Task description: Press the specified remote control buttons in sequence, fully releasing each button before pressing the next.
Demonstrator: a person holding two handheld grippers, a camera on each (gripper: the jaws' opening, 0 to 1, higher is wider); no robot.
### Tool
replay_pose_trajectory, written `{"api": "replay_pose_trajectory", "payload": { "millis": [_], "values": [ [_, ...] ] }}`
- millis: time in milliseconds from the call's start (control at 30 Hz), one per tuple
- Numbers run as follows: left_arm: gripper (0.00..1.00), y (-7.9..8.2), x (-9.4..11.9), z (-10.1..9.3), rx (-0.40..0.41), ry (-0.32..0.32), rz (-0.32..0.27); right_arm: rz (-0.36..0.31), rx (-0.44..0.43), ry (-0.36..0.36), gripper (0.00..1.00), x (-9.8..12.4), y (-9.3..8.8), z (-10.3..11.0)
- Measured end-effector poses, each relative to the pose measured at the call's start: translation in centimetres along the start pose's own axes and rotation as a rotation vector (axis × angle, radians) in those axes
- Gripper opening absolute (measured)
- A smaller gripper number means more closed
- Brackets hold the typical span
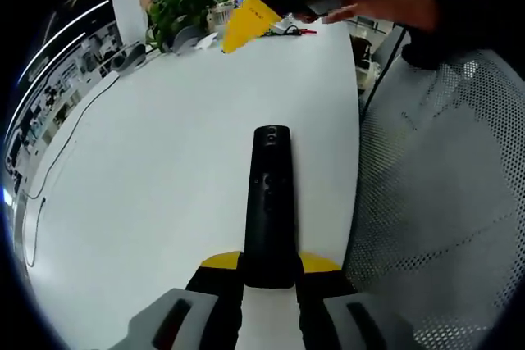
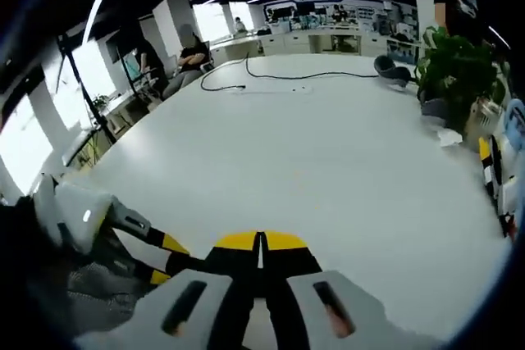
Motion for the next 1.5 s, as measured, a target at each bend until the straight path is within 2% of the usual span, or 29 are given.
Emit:
{"api": "replay_pose_trajectory", "payload": {
  "millis": [67, 133, 233, 300, 333, 467, 667, 733, 767, 833, 1233, 1500],
  "values": [
    [0.24, 0.0, 0.0, 0.0, -0.005, 0.000, -0.001, 0.039, -0.045, 0.019, 0.00, -0.4, -0.7, 0.1],
    [0.24, 0.0, 0.0, 0.0, -0.010, -0.003, -0.003, 0.073, -0.051, 0.040, 0.00, -0.7, -1.4, 0.3],
    [0.24, 0.0, 0.0, 0.0, -0.010, -0.005, 0.001, 0.120, -0.056, 0.029, 0.00, -1.1, -2.2, 0.1],
    [0.24, 0.0, 0.0, -0.1, -0.014, -0.007, 0.006, 0.203, -0.060, -0.008, 0.00, -1.2, -3.6, -0.5],
    [0.24, 0.0, 0.0, -0.1, -0.015, -0.008, 0.007, 0.228, -0.058, 0.002, 0.00, -1.4, -4.0, -0.5],
    [0.24, 0.0, 0.0, -0.1, -0.017, -0.009, 0.010, 0.273, -0.109, 0.032, 0.00, -1.9, -5.1, -0.1],
    [0.24, -0.1, 0.0, -0.1, -0.013, -0.010, 0.007, 0.330, -0.095, 0.052, 0.00, -2.3, -6.2, 0.6],
    [0.24, -0.1, 0.0, -0.1, -0.011, -0.010, 0.003, 0.373, -0.075, 0.041, 0.00, -2.4, -6.9, 0.6],
    [0.24, -0.1, 0.0, -0.1, -0.014, -0.010, 0.003, 0.346, -0.074, 0.042, 0.00, -2.5, -6.4, 0.8],
    [0.24, -0.1, -0.1, 0.0, -0.014, -0.010, 0.005, 0.353, -0.031, 0.042, 0.00, -2.4, -6.4, 0.8],
    [0.25, -0.1, -0.1, 0.0, -0.010, -0.011, 0.008, 0.352, -0.056, 0.042, 0.00, -2.4, -6.6, 0.5],
    [0.25, -0.1, -0.1, 0.0, -0.016, -0.009, 0.008, 0.359, -0.022, 0.034, 0.00, -2.5, -6.7, 0.6]
  ]
}}
Point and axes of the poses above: the point that each gripper's makers call its tool centre point, and the gripper's own axes: x roughly backward along the fingers, z roughly to its left, y roughly out of its top, the point moved 2 cm from there along x, roughly backward along the fingers, and after that the axes turned 5 degrees about -z, right-handed, at the moved point
